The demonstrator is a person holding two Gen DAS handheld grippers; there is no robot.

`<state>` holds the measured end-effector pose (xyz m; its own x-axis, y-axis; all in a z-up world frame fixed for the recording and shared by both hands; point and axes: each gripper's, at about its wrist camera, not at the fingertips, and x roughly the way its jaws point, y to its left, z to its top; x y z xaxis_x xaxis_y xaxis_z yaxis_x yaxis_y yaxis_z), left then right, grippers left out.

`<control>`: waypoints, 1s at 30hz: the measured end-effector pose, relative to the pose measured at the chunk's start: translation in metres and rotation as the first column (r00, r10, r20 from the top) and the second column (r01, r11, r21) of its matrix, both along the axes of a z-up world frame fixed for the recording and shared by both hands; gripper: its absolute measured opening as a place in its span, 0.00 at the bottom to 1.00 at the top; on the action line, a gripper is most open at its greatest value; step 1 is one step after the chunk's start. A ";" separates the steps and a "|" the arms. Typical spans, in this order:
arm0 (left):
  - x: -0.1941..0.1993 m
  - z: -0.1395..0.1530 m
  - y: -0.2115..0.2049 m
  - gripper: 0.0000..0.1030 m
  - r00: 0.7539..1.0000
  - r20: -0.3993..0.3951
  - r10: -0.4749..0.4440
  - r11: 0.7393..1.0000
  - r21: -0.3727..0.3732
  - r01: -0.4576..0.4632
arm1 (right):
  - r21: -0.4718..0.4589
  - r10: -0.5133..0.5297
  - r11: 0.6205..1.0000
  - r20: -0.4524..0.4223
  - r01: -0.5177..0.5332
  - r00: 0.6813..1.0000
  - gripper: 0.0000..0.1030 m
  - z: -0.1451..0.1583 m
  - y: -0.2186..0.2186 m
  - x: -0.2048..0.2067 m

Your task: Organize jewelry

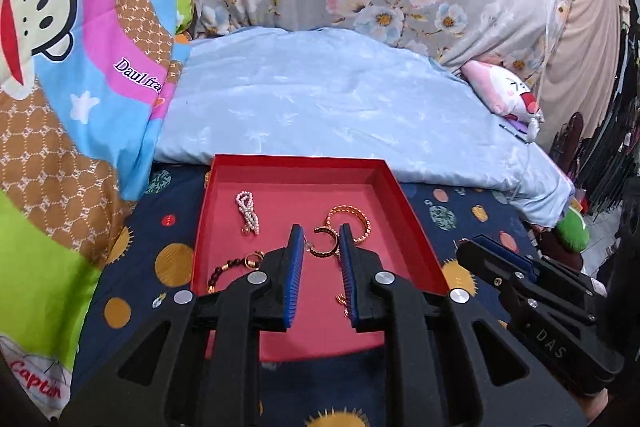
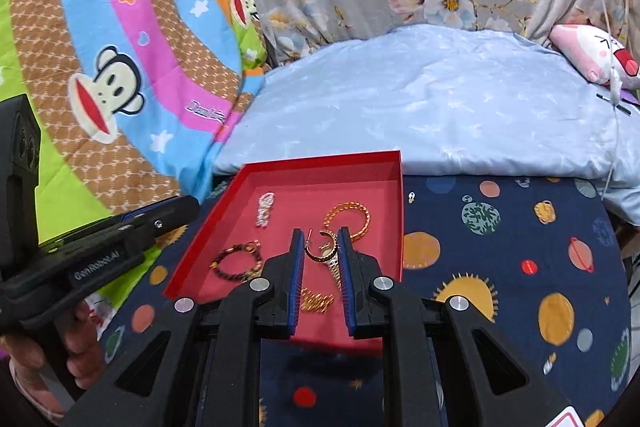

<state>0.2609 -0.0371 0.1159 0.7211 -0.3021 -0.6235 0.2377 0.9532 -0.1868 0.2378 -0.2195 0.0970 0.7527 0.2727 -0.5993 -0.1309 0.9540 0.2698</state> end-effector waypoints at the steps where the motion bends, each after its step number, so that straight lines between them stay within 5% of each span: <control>1: 0.006 -0.004 -0.003 0.17 1.000 -0.007 -0.003 1.000 0.003 0.003 | 0.000 0.001 1.000 -0.009 -0.001 1.000 0.15 -0.004 0.000 0.005; 13: 0.056 -0.058 -0.018 0.17 0.995 -0.096 0.021 0.999 0.043 -0.016 | -0.036 -0.001 0.999 -0.118 -0.003 0.993 0.15 -0.057 0.006 0.056; 20: 0.059 -0.065 -0.019 0.18 0.995 -0.086 0.052 0.997 0.061 -0.047 | -0.059 -0.017 0.998 -0.093 0.012 0.996 0.19 -0.060 0.007 0.058; 24: 0.052 -0.062 -0.017 0.35 0.995 -0.062 0.074 0.996 0.059 -0.071 | -0.049 -0.036 0.998 -0.072 0.032 0.997 0.26 -0.055 0.004 0.051; 30: 0.030 -0.046 -0.018 0.54 0.995 0.017 0.095 0.991 0.092 -0.096 | -0.058 -0.072 0.996 -0.021 0.071 0.997 0.53 -0.039 0.003 0.029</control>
<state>0.2907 -0.0547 0.0703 0.7515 -0.1733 -0.6365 0.1468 0.9846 -0.0949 0.2672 -0.2170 0.0584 0.7548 0.1834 -0.6299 -0.0558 0.9746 0.2169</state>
